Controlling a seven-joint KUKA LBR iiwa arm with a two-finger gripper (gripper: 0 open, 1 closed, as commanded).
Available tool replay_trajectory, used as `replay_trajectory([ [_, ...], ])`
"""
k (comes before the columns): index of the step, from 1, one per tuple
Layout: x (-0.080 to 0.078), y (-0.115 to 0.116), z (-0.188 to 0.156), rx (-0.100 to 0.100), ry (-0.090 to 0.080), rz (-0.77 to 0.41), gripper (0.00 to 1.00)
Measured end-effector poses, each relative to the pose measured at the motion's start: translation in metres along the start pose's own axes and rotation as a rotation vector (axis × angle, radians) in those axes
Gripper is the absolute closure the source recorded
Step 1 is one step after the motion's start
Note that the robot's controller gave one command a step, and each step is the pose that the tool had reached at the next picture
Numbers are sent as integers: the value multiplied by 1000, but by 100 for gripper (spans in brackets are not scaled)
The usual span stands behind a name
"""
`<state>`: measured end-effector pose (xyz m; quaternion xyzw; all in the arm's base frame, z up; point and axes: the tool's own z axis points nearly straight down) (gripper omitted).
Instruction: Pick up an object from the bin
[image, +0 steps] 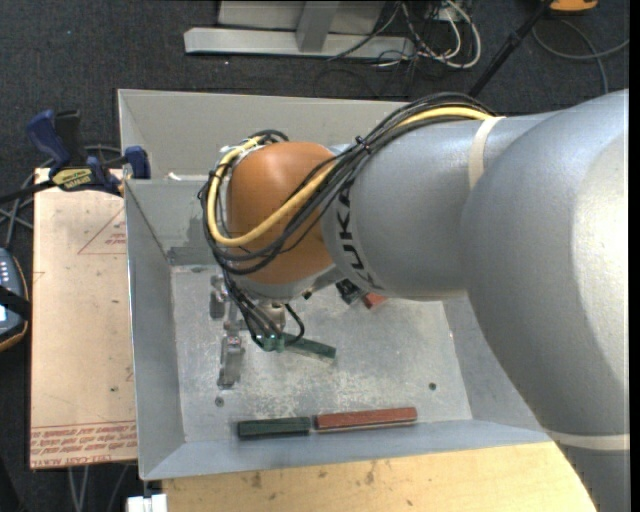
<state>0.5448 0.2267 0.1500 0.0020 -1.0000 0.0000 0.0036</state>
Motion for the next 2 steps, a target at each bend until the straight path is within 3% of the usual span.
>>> replay_trajectory([
  [1,-2,-1,-4,-1,-7,4,0],
  [2,7,-38,39,-2,-11,-100,0],
])
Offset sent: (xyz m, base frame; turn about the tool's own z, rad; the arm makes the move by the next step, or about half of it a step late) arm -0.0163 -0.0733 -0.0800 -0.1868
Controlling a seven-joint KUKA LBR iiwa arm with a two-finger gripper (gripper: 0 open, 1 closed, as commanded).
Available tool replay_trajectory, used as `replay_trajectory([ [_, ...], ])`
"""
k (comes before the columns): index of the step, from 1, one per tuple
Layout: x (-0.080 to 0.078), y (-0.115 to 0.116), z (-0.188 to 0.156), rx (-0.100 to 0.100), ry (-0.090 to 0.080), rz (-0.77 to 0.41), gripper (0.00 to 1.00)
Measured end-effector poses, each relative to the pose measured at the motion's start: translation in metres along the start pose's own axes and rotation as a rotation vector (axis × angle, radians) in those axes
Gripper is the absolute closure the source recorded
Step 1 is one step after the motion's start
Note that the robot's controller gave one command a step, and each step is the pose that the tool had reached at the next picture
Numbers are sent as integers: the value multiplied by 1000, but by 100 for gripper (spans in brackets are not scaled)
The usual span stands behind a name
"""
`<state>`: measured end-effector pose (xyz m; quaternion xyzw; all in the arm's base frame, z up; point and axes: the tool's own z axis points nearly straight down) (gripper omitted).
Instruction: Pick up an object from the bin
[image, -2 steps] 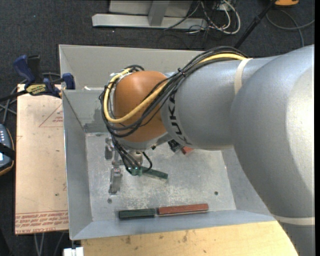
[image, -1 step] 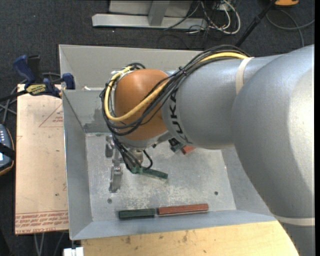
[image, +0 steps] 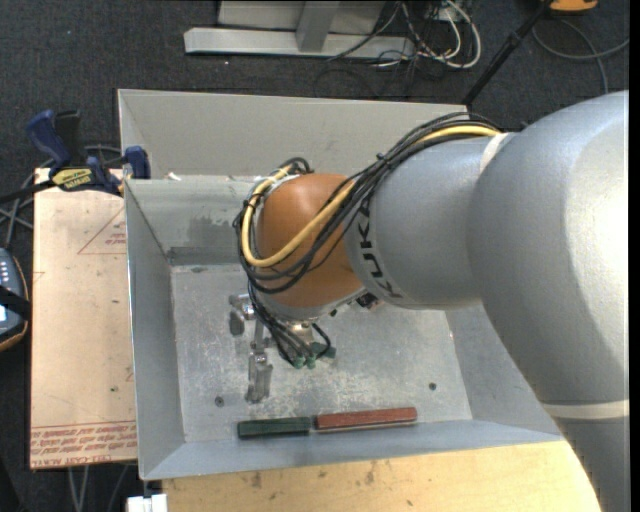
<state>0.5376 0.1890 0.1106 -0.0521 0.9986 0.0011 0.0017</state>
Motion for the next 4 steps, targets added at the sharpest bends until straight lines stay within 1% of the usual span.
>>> replay_trajectory([
  [1,2,-48,-5,1,5,50,0],
  [2,-14,-73,-3,1,1,-54,0],
  [3,-8,-79,26,1,2,104,0],
  [4,-6,-91,39,0,2,10,100],
])
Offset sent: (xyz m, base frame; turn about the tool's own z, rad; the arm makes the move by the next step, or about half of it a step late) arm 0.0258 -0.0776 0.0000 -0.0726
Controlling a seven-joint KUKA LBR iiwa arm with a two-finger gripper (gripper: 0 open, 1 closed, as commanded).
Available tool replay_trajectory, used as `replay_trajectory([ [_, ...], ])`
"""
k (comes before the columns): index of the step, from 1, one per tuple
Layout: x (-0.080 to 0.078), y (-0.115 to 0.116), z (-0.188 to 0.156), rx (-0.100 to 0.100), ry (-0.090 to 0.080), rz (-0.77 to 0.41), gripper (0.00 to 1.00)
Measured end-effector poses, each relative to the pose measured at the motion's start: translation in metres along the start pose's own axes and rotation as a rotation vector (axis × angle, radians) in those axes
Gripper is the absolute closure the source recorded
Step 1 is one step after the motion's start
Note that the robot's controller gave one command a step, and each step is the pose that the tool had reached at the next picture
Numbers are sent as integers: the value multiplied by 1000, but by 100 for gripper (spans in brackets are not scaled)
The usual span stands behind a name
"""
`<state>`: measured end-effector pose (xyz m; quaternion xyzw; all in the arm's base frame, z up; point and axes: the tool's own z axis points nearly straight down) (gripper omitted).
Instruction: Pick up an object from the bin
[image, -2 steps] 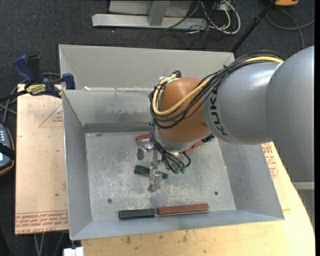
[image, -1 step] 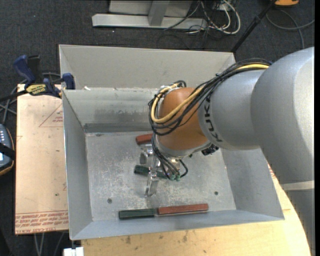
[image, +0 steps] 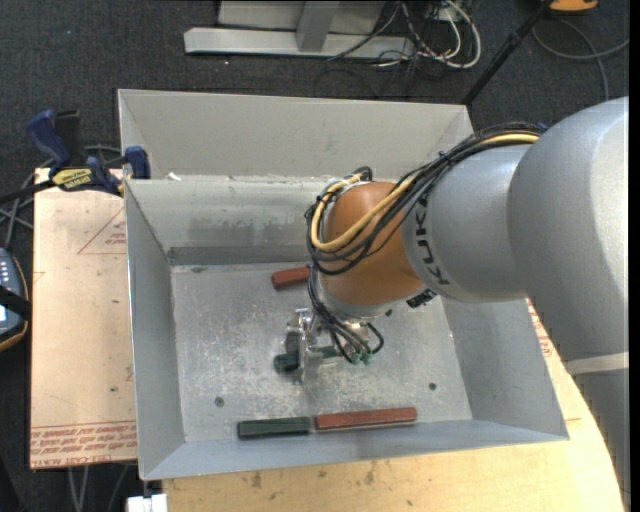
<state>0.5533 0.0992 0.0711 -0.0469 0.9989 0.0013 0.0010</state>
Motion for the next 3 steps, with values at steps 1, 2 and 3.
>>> replay_trajectory([
  [1,0,0,0,0,0,0,100],
  [2,1,0,-4,0,4,0,100],
  [3,3,0,-23,2,12,0,100],
])
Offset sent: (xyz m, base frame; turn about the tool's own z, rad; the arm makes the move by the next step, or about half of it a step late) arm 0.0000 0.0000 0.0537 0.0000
